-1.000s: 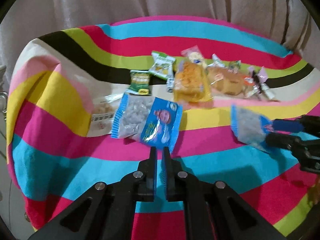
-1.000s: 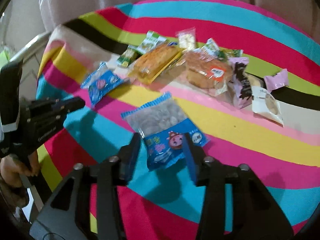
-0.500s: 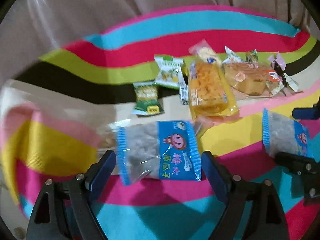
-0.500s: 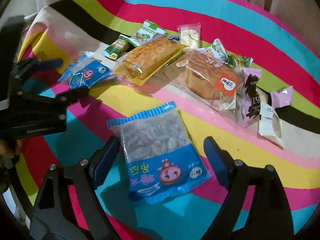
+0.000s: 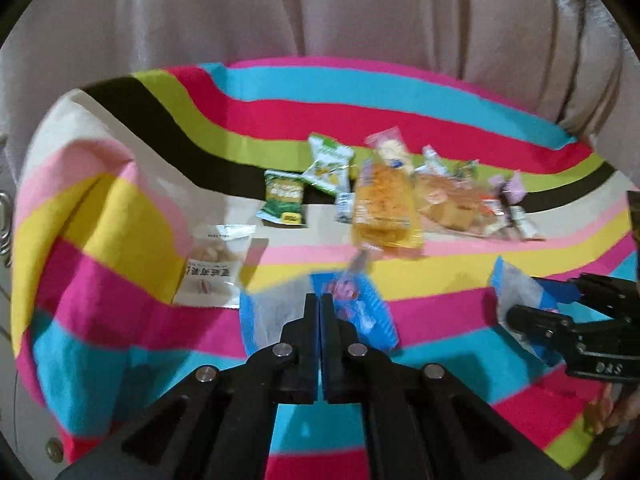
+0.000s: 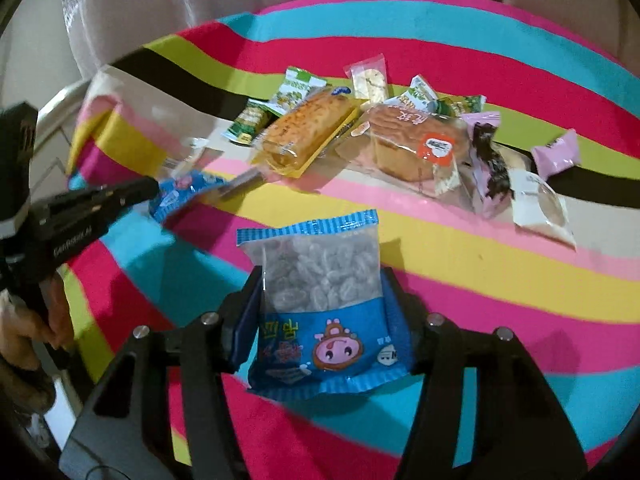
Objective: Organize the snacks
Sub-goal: 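Lift both candy bags and carry them toward the white box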
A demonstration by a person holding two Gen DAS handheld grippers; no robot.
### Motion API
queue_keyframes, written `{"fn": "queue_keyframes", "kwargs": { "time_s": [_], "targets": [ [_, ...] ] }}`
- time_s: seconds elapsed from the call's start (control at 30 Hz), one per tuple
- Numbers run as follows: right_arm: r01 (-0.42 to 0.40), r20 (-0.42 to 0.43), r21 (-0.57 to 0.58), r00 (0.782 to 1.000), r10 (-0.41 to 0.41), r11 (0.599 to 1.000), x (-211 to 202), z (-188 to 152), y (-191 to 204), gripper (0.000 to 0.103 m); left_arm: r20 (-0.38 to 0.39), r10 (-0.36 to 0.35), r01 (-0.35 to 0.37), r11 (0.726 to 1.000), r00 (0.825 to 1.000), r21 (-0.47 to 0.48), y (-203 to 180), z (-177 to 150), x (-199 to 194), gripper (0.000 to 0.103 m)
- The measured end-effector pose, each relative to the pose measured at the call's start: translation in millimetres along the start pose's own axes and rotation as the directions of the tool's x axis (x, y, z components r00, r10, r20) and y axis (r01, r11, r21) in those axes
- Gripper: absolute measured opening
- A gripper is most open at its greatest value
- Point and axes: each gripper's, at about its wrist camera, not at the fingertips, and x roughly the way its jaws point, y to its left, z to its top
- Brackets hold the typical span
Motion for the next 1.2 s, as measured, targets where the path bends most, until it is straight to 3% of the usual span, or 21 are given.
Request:
{"fn": "queue_keyframes", "kwargs": {
  "time_s": [0.17,0.3,0.37,0.4,0.43,0.57,0.63,0.77,0.8,0.83,0.9,1.2],
  "targets": [
    [-0.016,0.007,0.025,1.0,0.016,1.0,-31,-19,1,0.06,-0.017,-0.038,0.039,0.999,0.999,0.037,-24,-17,-28,0.0],
    [-0.017,-0.013,0.031,1.0,0.017,0.999,-39,-33,2,0.06,-0.039,-0.037,0.036,0.999,0.999,-0.04,-13,-24,-26,0.007],
    [-0.015,-0.011,0.023,1.0,0.016,1.0,-44,-36,3,0.06,-0.076,-0.045,0.038,0.994,0.996,-0.098,0,-19,-15,0.033],
    [-0.016,-0.007,0.025,1.0,0.016,1.0,-46,-37,3,0.06,-0.084,-0.052,0.042,0.991,0.995,-0.123,5,-19,-13,0.07],
    [-0.02,-0.005,0.031,1.0,0.02,0.999,-47,-38,3,0.06,-0.078,-0.057,0.043,0.985,0.995,-0.166,12,-17,-10,0.092],
    [-0.022,0.0,0.042,1.0,0.022,0.999,-48,-37,3,0.06,-0.045,-0.101,0.082,0.946,0.994,-0.315,33,-12,-7,0.093],
    [-0.025,0.002,0.048,1.0,0.025,0.999,-47,-37,2,0.06,-0.069,-0.133,0.106,0.947,0.989,-0.305,28,-10,2,0.093],
    [-0.026,-0.014,0.057,1.0,0.027,0.998,-39,-37,1,0.06,-0.163,-0.121,0.071,0.958,0.979,-0.279,15,-12,34,0.09],
    [-0.026,-0.016,0.056,1.0,0.027,0.998,-38,-37,1,0.06,-0.167,-0.136,0.083,0.953,0.977,-0.292,14,-13,40,0.073],
    [-0.027,-0.017,0.053,0.999,0.028,0.998,-38,-37,1,0.06,-0.144,-0.102,0.058,0.958,0.984,-0.281,12,-12,41,0.052],
    [-0.023,-0.017,0.046,1.0,0.023,0.999,-38,-38,3,0.06,-0.124,-0.147,0.103,0.945,0.981,-0.309,10,-13,42,0.045],
    [-0.015,0.01,0.074,1.0,0.015,0.997,-54,-41,-2,0.06,-0.081,-0.19,0.164,0.953,0.978,-0.256,-25,-30,4,0.043]
  ]
}}
